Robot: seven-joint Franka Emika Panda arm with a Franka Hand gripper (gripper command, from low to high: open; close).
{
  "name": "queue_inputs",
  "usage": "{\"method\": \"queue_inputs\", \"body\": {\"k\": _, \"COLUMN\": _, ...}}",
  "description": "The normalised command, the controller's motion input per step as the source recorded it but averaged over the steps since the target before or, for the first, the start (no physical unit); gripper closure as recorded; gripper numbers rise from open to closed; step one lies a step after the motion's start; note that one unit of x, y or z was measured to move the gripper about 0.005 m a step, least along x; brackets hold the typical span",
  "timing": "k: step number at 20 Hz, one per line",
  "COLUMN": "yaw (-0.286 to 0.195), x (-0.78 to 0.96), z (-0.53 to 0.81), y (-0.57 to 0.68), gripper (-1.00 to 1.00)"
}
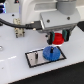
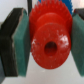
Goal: Insert the blue gear onto the right peg, followed by the red gear
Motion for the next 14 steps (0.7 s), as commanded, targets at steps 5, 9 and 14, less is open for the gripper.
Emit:
{"method": "queue_inputs", "body": {"k": 5, "yaw": 0.0, "x": 0.27, "z": -0.07, "y": -0.08, "gripper": 1.0}}
{"method": "queue_inputs", "body": {"k": 9, "yaw": 0.0, "x": 0.05, "z": -0.2, "y": -0.08, "gripper": 1.0}}
{"method": "queue_inputs", "body": {"k": 14, "yaw": 0.0, "x": 0.04, "z": -0.15, "y": -0.14, "gripper": 1.0}}
